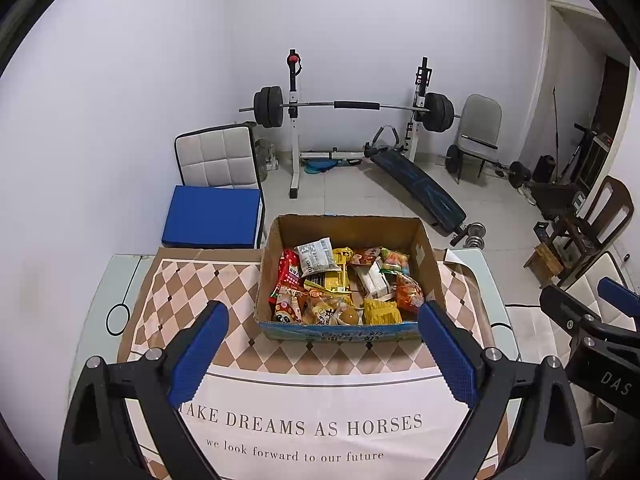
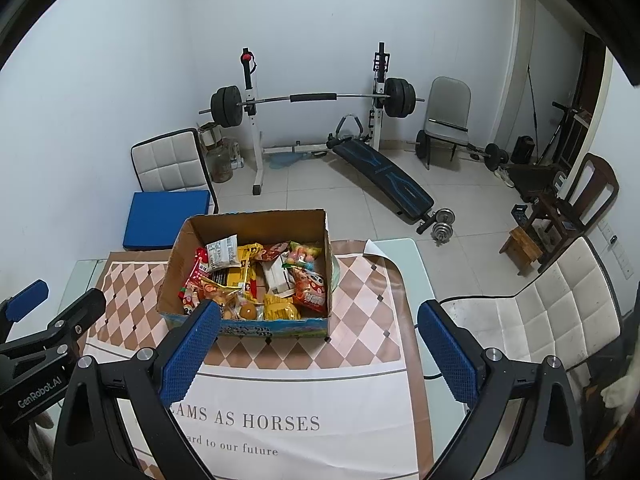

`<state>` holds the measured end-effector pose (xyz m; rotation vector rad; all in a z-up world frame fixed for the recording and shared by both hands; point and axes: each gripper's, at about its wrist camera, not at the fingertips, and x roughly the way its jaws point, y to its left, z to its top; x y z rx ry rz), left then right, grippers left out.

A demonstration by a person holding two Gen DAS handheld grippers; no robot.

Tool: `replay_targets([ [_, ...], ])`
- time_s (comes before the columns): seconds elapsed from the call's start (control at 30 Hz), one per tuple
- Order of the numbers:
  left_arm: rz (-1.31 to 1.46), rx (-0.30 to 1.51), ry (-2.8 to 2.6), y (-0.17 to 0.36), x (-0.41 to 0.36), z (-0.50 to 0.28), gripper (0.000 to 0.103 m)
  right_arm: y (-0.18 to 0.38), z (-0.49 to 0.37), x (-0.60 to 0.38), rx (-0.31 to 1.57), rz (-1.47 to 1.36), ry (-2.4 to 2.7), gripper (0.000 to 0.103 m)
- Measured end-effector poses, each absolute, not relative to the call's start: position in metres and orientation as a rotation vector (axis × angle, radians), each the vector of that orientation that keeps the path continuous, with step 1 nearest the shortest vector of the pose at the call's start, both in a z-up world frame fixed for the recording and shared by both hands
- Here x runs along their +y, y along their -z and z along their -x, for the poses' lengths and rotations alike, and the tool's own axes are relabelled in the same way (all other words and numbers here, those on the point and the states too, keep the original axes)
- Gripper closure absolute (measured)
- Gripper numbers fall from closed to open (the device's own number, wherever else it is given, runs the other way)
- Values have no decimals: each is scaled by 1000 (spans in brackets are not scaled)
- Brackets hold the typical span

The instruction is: Organize snacks

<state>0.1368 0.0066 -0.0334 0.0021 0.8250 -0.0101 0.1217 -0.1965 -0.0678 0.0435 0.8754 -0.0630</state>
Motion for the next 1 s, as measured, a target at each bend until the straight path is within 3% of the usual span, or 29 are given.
replay_targets([
  [1.0, 1, 822, 7, 32, 6, -134, 6, 64, -113, -199, 869, -34, 52, 2],
])
